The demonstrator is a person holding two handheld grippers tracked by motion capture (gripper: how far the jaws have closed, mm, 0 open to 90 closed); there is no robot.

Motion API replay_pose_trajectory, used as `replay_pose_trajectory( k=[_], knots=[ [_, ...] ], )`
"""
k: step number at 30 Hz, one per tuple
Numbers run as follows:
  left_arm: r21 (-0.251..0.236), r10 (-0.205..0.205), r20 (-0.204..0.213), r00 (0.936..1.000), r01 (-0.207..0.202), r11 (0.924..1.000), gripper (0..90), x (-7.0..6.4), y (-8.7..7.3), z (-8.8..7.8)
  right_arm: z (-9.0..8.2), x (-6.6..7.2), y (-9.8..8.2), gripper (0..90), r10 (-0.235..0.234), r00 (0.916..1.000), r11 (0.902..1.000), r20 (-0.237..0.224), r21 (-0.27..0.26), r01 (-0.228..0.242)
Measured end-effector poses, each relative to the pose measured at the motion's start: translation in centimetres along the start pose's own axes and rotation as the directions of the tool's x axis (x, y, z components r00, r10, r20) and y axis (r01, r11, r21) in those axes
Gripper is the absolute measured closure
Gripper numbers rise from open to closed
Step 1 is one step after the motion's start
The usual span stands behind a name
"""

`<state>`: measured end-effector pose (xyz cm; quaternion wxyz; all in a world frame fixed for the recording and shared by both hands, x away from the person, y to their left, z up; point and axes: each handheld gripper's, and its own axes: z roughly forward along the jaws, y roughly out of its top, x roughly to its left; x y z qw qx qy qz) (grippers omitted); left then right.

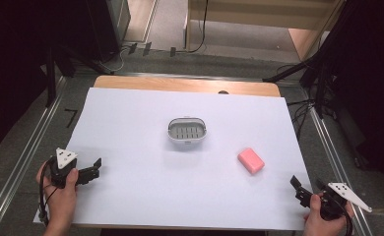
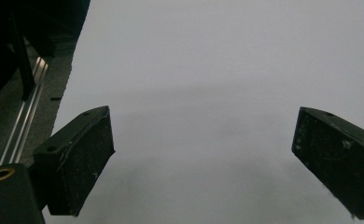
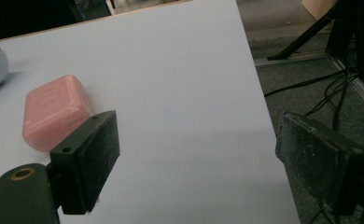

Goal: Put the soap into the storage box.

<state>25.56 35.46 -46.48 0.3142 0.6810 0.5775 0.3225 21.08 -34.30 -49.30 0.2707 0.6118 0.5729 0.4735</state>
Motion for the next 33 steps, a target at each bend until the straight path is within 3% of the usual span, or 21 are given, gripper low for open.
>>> replay_pose_trajectory(
  k=[11,13,15,16,17,21,26,29,33],
  knots=[
    [0.005,0.0,-0.011,0.9999,0.0,1.0,6.0,0.0,0.0,0.0,-0.2,0.4,0.0,26.3,-0.021,0.9996,0.9996,0.017,-0.019,0.021],
    [-0.003,0.003,-0.009,1.0,-0.004,1.0,6.0,-0.1,0.0,0.0,-0.3,0.3,0.1,35.4,-0.013,0.9999,0.9996,0.0,-0.026,0.013],
    [-0.01,0.004,-0.007,1.0,-0.004,0.9999,6.0,-0.1,0.0,0.0,-0.4,0.3,0.1,36.4,-0.015,0.9998,0.9995,0.009,-0.027,0.015],
    [-0.011,0.004,-0.006,1.0,-0.004,0.9999,6.0,-0.1,0.0,0.0,-0.3,0.8,0.1,33.2,-0.034,0.9971,0.9992,0.069,-0.019,0.035],
    [-0.014,0.005,-0.006,1.0,-0.006,0.9999,6.0,-0.1,-0.1,-0.1,-0.3,1.0,0.1,33.0,-0.044,0.9961,0.999,0.076,-0.007,0.045],
    [-0.014,0.005,-0.006,1.0,-0.005,0.9999,6.0,-0.1,-0.1,-0.1,0.1,1.6,0.2,27.9,-0.089,0.9913,0.9956,0.097,0.038,0.085],
    [-0.012,0.009,-0.011,0.9999,-0.009,0.9999,6.0,-0.1,-0.1,-0.1,0.4,2.1,0.6,25.5,-0.137,0.9882,0.9883,0.069,0.078,0.131],
    [-0.011,0.015,-0.013,0.9998,-0.015,0.9998,6.0,-0.2,-0.1,-0.1,0.6,2.7,1.3,26.9,-0.187,0.9806,0.9762,0.058,0.122,0.179],
    [-0.011,0.017,-0.014,0.9997,-0.018,0.9998,6.0,-0.2,-0.1,-0.1,1.0,3.4,2.0,25.1,-0.246,0.969,0.9475,0.023,0.216,0.235]
  ],
)
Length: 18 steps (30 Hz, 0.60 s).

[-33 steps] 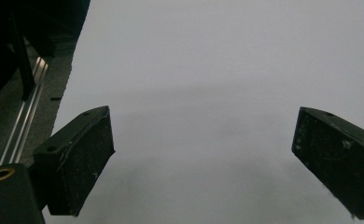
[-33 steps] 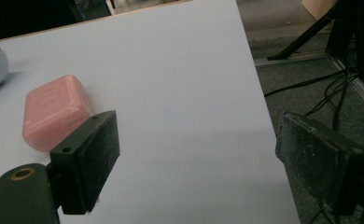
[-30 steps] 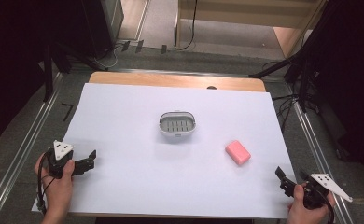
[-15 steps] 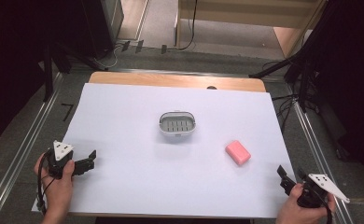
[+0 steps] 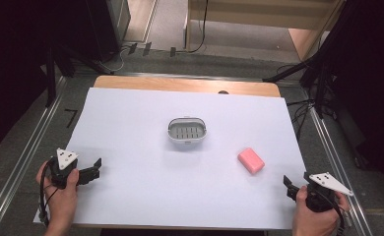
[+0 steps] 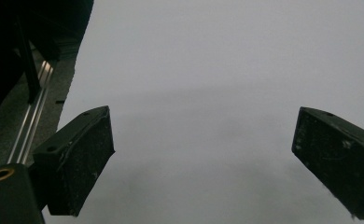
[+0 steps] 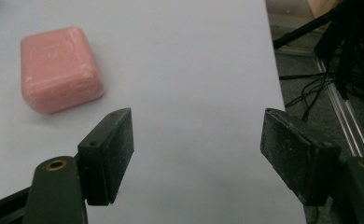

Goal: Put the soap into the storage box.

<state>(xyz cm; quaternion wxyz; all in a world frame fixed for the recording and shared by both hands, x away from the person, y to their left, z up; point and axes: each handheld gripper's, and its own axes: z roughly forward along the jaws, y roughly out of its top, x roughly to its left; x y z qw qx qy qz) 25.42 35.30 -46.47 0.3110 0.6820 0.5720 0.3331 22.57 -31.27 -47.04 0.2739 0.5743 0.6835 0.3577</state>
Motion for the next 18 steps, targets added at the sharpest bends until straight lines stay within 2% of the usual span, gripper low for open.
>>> replay_pose_trajectory(
  k=[4,8,11,12,13,14,15,16,18],
  knots=[
    [-0.001,-0.002,0.0,1.0,0.002,1.0,6.0,-0.1,0.0,0.0,0.5,0.2,0.7,23.1,-0.043,0.9981,0.9947,-0.043,0.091,0.047],
    [0.0,-0.001,-0.002,1.0,0.001,1.0,6.0,-0.1,0.0,0.0,0.9,0.2,1.4,22.7,-0.061,0.9944,0.9813,-0.087,0.177,0.075],
    [-0.001,-0.001,-0.001,1.0,0.001,1.0,6.0,-0.1,0.0,0.0,1.3,0.3,2.0,17.9,-0.083,0.9911,0.9657,-0.104,0.237,0.106],
    [-0.001,-0.001,-0.001,1.0,0.001,1.0,6.0,-0.1,0.0,0.0,1.3,0.3,2.0,17.9,-0.083,0.9911,0.9657,-0.104,0.237,0.106],
    [-0.001,-0.001,-0.001,1.0,0.001,1.0,6.0,-0.1,0.0,0.0,1.6,0.4,2.4,13.7,-0.096,0.9893,0.9518,-0.11,0.281,0.124],
    [-0.001,-0.002,-0.001,1.0,0.002,1.0,6.0,-0.1,0.0,0.0,1.6,0.4,2.4,13.7,-0.096,0.9893,0.9518,-0.11,0.281,0.124],
    [-0.001,-0.002,-0.001,1.0,0.002,1.0,6.0,-0.1,0.0,0.0,1.7,0.5,2.5,13.5,-0.098,0.9891,0.9467,-0.11,0.296,0.127],
    [0.0,-0.001,-0.002,1.0,0.001,1.0,6.0,-0.1,0.0,0.0,1.9,0.7,2.8,12.6,-0.111,0.9863,0.9345,-0.122,0.325,0.145],
    [0.002,-0.002,-0.002,1.0,0.002,1.0,6.0,-0.1,0.0,0.0,2.1,0.8,3.0,10.1,-0.122,0.9837,0.9227,-0.132,0.35,0.161]
  ],
)
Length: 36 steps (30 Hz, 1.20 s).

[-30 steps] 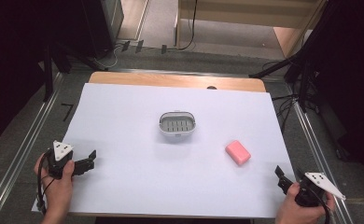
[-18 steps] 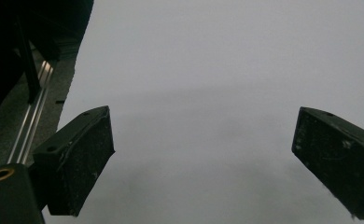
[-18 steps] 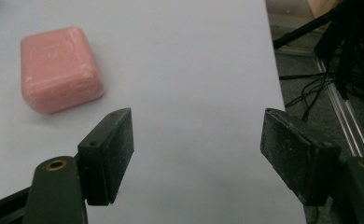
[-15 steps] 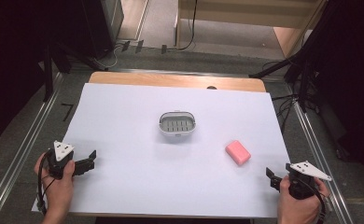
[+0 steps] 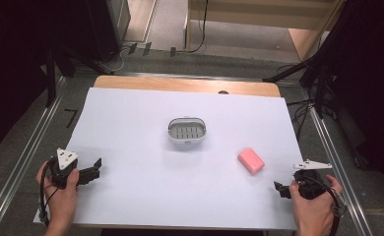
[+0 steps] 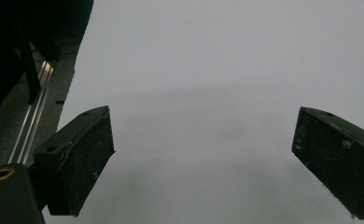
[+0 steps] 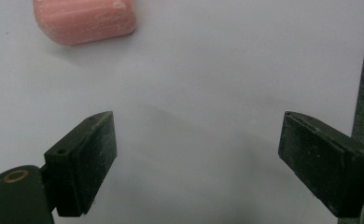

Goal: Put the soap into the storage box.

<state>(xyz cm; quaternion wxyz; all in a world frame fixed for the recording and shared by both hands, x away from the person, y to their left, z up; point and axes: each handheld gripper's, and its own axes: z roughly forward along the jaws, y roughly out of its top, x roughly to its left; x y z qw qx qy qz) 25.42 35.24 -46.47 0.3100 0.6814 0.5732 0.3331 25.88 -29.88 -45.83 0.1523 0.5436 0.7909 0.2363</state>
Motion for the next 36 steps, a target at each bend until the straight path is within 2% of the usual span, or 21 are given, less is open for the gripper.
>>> replay_pose_trajectory(
  k=[4,7,8,14,22,36],
  knots=[
    [-0.002,0.0,0.002,1.0,0.0,1.0,6.0,0.0,0.0,0.0,0.4,0.2,0.6,3.3,-0.023,0.9997,0.9984,-0.005,0.051,0.023],
    [-0.004,0.0,0.004,1.0,0.0,1.0,6.0,0.0,0.0,0.0,0.5,0.4,0.9,2.3,-0.032,0.9994,0.9973,-0.012,0.066,0.033],
    [-0.003,-0.001,0.004,1.0,0.001,1.0,6.0,0.0,0.0,0.0,0.6,0.6,1.3,0.0,-0.048,0.9988,0.9957,-0.012,0.079,0.048],
    [-0.001,-0.002,0.003,1.0,0.002,1.0,6.0,0.0,0.0,0.0,0.8,1.1,2.6,0.0,-0.086,0.9959,0.9895,-0.027,0.114,0.089],
    [-0.003,0.0,0.003,1.0,0.0,1.0,6.0,0.0,0.0,0.0,1.1,1.8,4.2,0.0,-0.126,0.9908,0.9833,-0.048,0.126,0.132],
    [-0.002,-0.002,0.006,1.0,0.002,1.0,6.0,0.1,0.0,0.0,2.6,3.6,6.6,0.0,-0.125,0.988,0.9824,-0.091,0.128,0.136]
  ],
)
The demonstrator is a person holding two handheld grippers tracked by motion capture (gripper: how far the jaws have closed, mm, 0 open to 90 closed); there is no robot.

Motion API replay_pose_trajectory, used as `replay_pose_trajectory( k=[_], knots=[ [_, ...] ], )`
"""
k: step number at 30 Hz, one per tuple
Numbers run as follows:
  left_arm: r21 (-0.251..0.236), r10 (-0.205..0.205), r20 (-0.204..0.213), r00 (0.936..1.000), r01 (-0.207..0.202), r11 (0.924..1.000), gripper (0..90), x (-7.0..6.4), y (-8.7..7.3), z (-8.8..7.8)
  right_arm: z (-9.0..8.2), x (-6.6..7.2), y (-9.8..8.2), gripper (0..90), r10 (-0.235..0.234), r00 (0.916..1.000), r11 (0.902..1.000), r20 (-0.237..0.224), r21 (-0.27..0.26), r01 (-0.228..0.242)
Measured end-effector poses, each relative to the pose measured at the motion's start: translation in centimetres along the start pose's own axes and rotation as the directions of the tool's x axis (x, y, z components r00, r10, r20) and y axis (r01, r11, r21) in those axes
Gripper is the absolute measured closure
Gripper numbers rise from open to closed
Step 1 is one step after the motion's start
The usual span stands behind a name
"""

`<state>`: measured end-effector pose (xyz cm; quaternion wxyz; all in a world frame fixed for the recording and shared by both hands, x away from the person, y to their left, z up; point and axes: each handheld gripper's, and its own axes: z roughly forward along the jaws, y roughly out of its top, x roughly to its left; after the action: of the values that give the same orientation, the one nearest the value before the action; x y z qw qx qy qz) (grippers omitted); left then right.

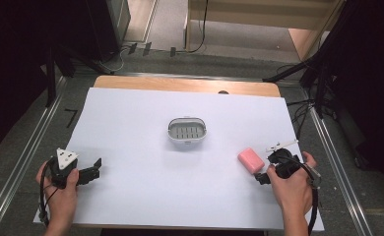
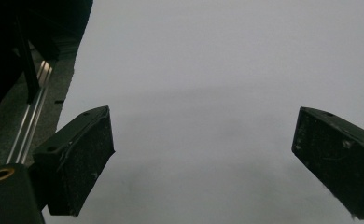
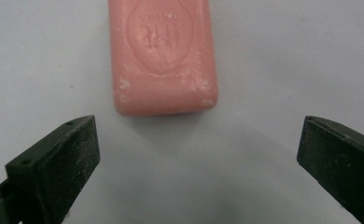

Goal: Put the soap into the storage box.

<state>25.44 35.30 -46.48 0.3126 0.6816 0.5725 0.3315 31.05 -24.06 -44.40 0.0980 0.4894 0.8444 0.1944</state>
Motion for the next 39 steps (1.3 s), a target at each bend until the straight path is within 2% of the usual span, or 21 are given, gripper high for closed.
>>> replay_pose_trajectory(
  k=[5,7,13,20,21,23,26,29,33,39],
  knots=[
    [0.001,0.0,-0.001,1.0,0.0,1.0,6.0,0.0,0.0,0.0,0.4,0.5,0.9,0.0,0.001,0.9999,1.0,-0.015,0.0,-0.001],
    [0.0,-0.002,0.0,1.0,0.002,1.0,6.0,0.0,0.0,0.0,0.7,0.6,1.2,0.4,0.005,0.9994,1.0,-0.034,0.003,-0.005],
    [-0.001,-0.004,0.0,1.0,0.004,1.0,6.0,0.0,0.0,0.0,1.5,0.9,2.2,6.9,0.022,0.9988,0.9998,-0.044,-0.002,-0.022],
    [-0.001,-0.006,0.001,1.0,0.006,1.0,6.0,0.0,0.0,0.0,2.2,1.2,3.1,10.1,0.028,0.9983,0.9996,-0.051,0.01,-0.028],
    [-0.001,-0.006,0.002,1.0,0.006,1.0,6.0,0.0,0.0,0.0,2.3,1.2,3.4,14.5,0.031,0.998,0.9995,-0.055,0.009,-0.031],
    [-0.001,-0.007,0.002,1.0,0.007,1.0,6.0,0.0,0.0,0.0,2.3,1.2,3.5,14.8,0.032,0.9977,0.9995,-0.06,0.01,-0.031],
    [-0.001,-0.009,0.004,1.0,0.009,1.0,6.0,0.0,0.0,0.0,2.6,1.3,3.8,23.7,0.043,0.9975,0.9987,-0.056,0.029,-0.041],
    [0.0,-0.008,0.006,0.9999,0.008,1.0,6.0,0.1,0.0,0.0,2.7,1.2,3.8,29.3,0.052,0.9971,0.9984,-0.056,0.025,-0.051],
    [0.001,-0.008,0.005,1.0,0.008,1.0,6.0,0.1,0.0,0.0,2.8,1.0,4.0,34.2,0.059,0.9965,0.9982,-0.059,0.017,-0.058],
    [0.001,-0.01,0.006,0.9999,0.01,1.0,6.0,0.1,0.0,0.0,3.0,1.2,4.3,36.0,0.062,0.9967,0.9977,-0.052,0.031,-0.06]
  ],
)
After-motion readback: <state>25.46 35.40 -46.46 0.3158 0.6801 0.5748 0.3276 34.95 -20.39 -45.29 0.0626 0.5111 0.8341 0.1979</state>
